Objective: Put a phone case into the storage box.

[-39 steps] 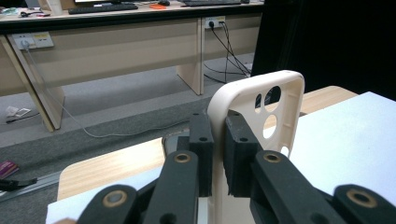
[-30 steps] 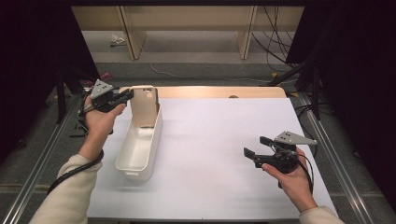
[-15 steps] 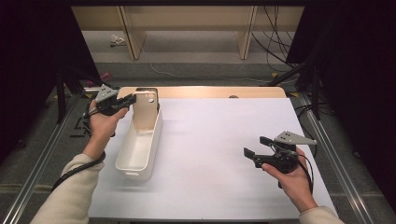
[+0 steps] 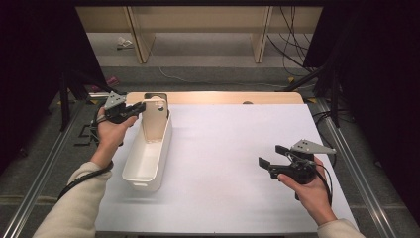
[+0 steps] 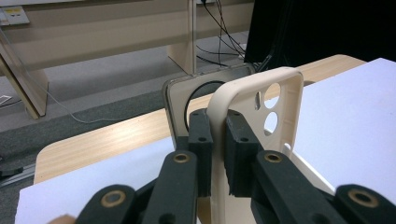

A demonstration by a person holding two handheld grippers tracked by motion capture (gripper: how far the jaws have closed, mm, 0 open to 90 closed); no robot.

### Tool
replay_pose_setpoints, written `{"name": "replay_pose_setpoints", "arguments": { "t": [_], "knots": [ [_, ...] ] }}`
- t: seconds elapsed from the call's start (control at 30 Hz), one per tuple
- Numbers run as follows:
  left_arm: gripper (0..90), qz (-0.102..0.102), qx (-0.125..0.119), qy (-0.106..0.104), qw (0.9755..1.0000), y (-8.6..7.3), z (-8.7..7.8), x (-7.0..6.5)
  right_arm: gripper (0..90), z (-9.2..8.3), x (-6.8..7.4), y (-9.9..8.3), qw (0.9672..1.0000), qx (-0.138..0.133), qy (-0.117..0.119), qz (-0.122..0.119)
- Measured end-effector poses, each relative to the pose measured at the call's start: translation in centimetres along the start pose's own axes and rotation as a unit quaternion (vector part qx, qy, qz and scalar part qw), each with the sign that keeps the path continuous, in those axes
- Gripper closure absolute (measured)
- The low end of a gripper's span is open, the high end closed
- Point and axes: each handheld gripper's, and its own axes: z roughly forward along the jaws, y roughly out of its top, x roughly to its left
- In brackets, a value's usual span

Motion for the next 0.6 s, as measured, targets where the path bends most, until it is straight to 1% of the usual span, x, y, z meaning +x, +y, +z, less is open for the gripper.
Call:
{"name": "replay_pose_setpoints", "arguments": {
  "t": [0.3,0.4,0.53,0.6],
  "knots": [
    [80.0,0.02,0.01,0.013,0.9997,0.1,0.6,0.2,16.6,0.0,0.0,0.0,1.0,0.0,0.0,0.0],
    [79.3,0.024,0.014,0.016,0.9995,0.2,0.8,0.3,16.6,0.0,0.0,0.0,1.0,0.0,0.0,0.0],
    [77.8,0.039,0.021,0.024,0.9987,0.3,1.2,0.2,16.6,0.0,0.0,0.0,1.0,0.001,0.0,0.0],
    [76.7,0.05,0.025,0.029,0.998,0.3,1.4,0.2,16.6,0.0,0.0,0.0,1.0,0.001,0.0,0.0]
  ]
}}
